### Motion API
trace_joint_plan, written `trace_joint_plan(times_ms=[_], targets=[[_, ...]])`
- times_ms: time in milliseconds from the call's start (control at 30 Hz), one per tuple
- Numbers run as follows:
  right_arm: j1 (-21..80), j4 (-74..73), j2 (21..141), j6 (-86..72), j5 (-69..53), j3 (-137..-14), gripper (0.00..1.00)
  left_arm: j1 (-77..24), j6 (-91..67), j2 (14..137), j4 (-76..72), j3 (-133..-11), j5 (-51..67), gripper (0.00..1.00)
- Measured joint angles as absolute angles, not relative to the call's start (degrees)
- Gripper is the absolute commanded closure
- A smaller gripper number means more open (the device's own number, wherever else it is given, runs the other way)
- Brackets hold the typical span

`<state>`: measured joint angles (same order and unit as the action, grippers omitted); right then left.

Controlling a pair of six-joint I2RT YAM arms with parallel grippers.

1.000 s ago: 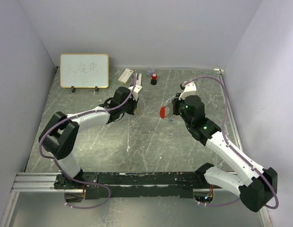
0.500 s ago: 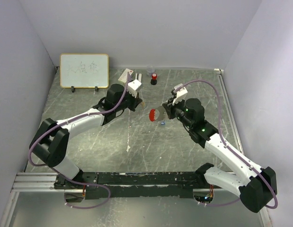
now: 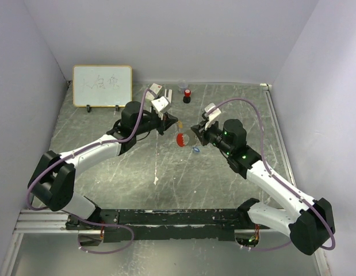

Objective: Put the keys on the keyring

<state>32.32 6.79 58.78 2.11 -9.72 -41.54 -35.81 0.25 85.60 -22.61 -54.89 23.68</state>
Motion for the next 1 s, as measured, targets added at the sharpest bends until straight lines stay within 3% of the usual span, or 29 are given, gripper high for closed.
trace_joint_plan(times_ms=[667, 1000], targets=[[32.4, 7.0, 61.6, 2.2, -9.7, -42.2, 1.0, -35.8, 1.3, 85.3, -24.2, -54.9, 33.4, 0.93], [32.4, 4.7, 64.2, -1.7, -9.8, -48.2, 1.0, -36.3, 5.8, 84.7, -26.3, -52.9, 32.6, 0.93]])
